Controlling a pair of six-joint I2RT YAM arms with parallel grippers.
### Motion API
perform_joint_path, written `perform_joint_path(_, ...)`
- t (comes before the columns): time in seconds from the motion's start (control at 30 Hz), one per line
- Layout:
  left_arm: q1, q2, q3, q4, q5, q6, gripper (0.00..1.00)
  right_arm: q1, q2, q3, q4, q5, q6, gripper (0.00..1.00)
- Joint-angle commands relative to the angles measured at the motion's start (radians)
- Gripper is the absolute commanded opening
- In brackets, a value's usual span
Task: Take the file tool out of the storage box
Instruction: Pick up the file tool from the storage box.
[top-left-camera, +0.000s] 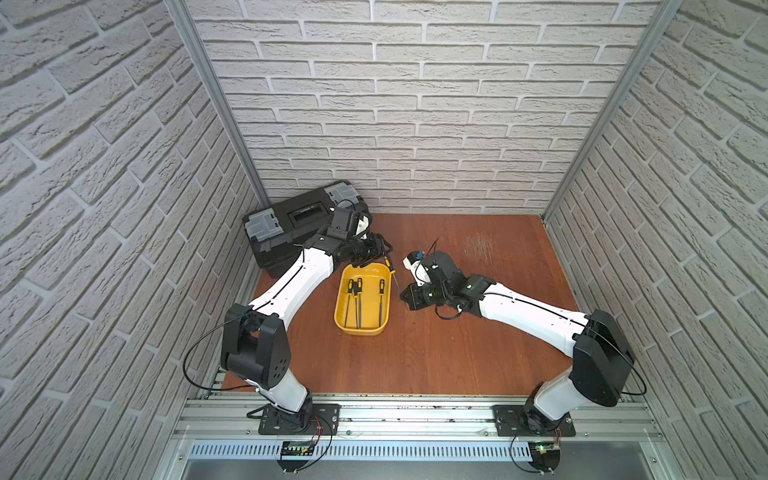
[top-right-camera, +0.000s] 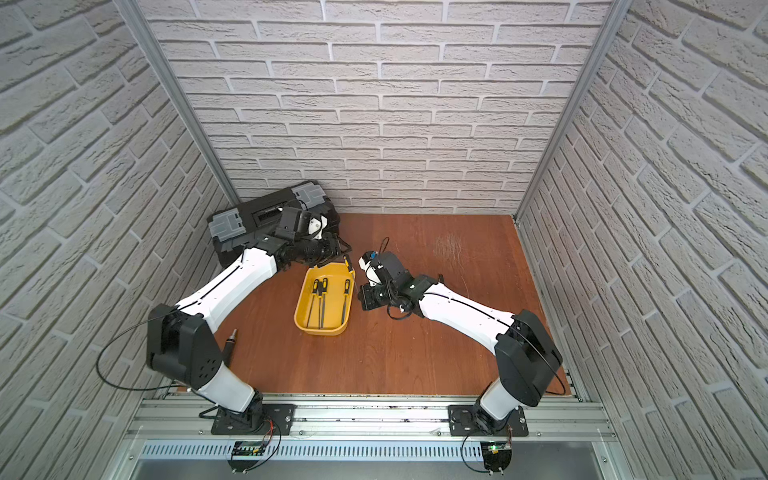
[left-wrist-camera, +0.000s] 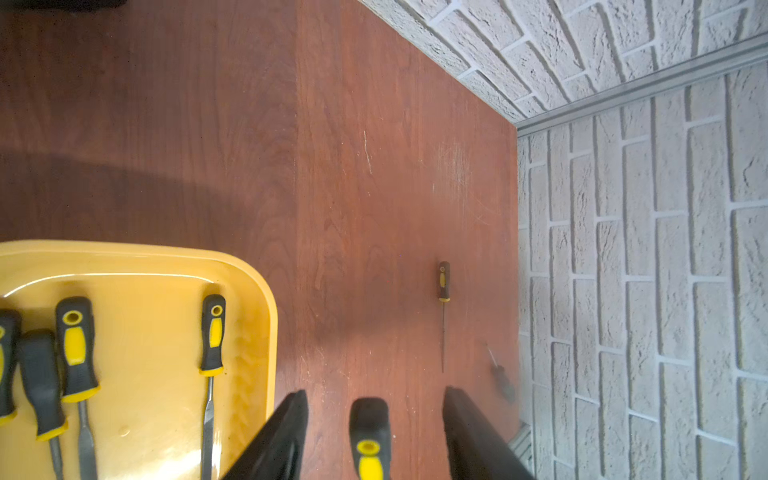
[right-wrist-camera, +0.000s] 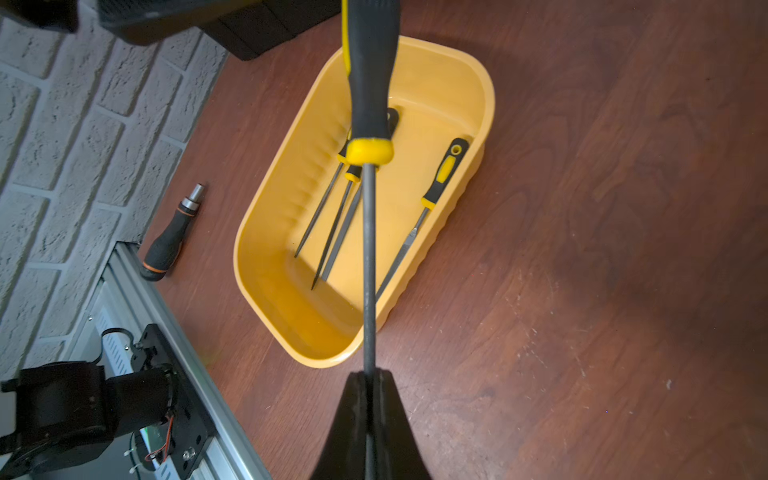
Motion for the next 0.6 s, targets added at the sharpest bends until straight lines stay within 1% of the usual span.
perform_joint_path(0.0, 0.007, -0.038, 0.031, -0.069, -0.057, 0.077, 0.68, -0.013, -0.057, 0.020, -0.091, 0.091, -0.038, 0.03)
perform_joint_path(0.1, 0.007, -0.042, 0.049, -0.141, -0.109, 0.143, 0.80, -0.030, -0.102, -0.006, -0.157, 0.156, -0.063, 0.03)
perform_joint_path(0.2, 0.004, -0.042, 0.061, -0.202, -0.137, 0.207, 0.90, -0.053, -0.158, -0.048, -0.222, 0.222, -0.078, 0.03)
perform_joint_path(0.3, 0.000, -0.036, 0.062, -0.246, -0.160, 0.247, 0.97, -0.086, -0.218, -0.095, -0.275, 0.278, -0.086, 0.03)
perform_joint_path(0.33, -0.001, -0.032, 0.062, -0.257, -0.168, 0.255, 0.98, -0.096, -0.234, -0.107, -0.293, 0.300, -0.083, 0.03)
perform_joint_path(0.4, -0.003, -0.022, 0.060, -0.272, -0.181, 0.264, 0.98, -0.125, -0.269, -0.136, -0.320, 0.331, -0.091, 0.03)
perform_joint_path(0.57, -0.017, -0.007, 0.050, -0.270, -0.189, 0.271, 0.98, -0.202, -0.319, -0.205, -0.359, 0.359, -0.099, 0.03)
